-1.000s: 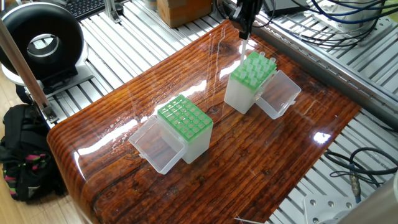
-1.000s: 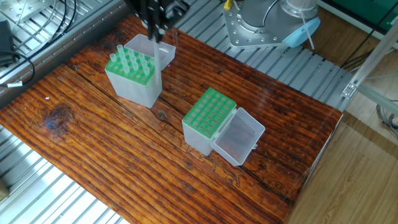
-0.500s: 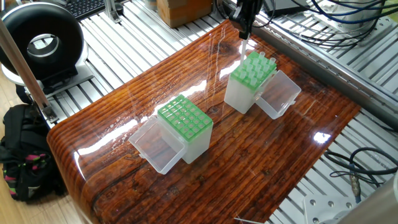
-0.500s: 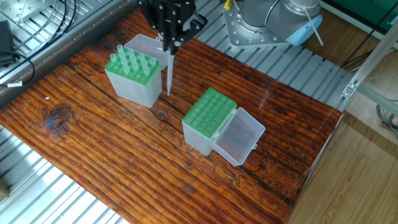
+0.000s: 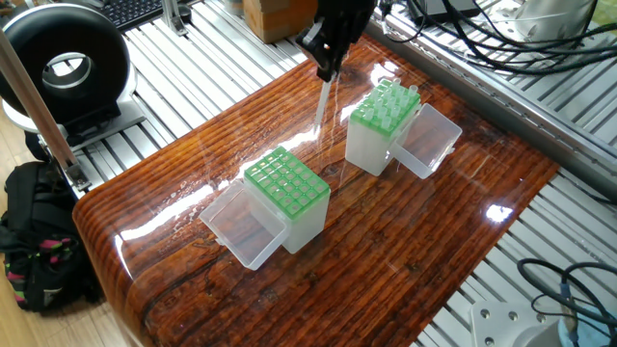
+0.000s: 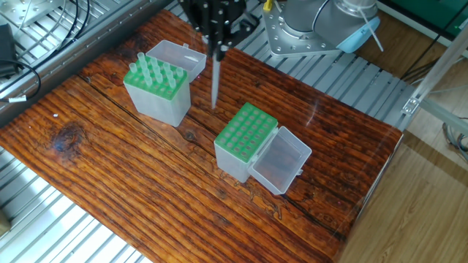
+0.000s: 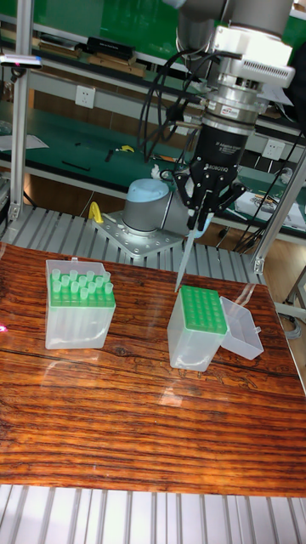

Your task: Transfer all large pipette tips from one holder to another

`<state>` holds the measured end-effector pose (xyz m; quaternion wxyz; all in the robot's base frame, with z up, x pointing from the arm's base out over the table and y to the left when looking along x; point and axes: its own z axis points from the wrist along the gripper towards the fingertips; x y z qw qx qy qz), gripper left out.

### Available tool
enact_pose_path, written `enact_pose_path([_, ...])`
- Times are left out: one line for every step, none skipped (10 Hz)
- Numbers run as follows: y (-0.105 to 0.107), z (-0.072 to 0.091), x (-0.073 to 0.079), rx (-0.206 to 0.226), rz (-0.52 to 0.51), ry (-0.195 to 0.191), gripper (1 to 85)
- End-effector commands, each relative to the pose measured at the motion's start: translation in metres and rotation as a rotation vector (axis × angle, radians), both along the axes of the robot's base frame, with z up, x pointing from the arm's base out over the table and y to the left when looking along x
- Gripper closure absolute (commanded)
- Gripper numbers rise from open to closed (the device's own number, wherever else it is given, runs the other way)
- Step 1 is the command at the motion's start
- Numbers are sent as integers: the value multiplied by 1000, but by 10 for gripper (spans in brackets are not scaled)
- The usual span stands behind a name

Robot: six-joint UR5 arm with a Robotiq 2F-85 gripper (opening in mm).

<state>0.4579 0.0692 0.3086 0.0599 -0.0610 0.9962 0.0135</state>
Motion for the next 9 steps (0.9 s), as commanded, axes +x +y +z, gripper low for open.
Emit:
enact_pose_path([22,1,-17,50,-33,15,847])
enact_pose_path([29,-3,-18,51,-42,8,847])
enact_pose_path([34,-7,-20,49,-50,4,847])
enact_pose_path([34,-8,-22,42,-53,7,847])
enact_pose_path([32,-10,-27,25,-54,19,847])
enact_pose_path([31,-12,-32,14,-57,34,847])
enact_pose_path([29,-13,-37,1,-58,44,847])
enact_pose_path([29,-14,-40,-3,-60,52,847])
enact_pose_path([30,-15,-43,-2,-63,59,847])
